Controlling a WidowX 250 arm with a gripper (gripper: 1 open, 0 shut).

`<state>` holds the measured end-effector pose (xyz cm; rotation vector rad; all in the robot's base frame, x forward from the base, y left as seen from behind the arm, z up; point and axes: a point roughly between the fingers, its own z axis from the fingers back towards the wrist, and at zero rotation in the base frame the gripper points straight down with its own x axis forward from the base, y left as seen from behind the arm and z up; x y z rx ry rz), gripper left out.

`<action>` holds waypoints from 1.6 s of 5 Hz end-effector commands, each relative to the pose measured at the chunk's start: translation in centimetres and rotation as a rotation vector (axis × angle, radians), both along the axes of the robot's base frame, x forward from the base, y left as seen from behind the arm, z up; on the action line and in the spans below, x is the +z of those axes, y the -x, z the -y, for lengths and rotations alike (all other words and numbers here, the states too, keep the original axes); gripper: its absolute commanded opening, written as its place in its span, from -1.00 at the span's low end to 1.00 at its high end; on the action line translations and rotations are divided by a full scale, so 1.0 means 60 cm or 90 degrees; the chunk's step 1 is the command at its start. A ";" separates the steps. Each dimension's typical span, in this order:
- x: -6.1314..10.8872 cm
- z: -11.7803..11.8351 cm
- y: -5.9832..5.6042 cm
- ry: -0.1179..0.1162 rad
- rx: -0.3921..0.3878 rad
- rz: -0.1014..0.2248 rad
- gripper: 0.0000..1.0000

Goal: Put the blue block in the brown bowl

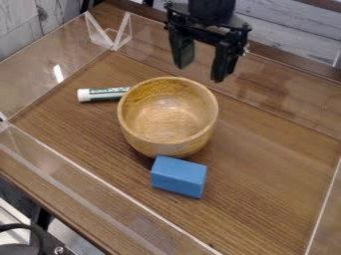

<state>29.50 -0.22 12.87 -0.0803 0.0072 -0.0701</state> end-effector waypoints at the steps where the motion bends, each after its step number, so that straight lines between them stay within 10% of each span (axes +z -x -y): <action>1: 0.038 -0.003 -0.004 0.001 -0.001 0.054 1.00; 8: -0.005 0.038 0.100 0.007 -0.366 0.080 1.00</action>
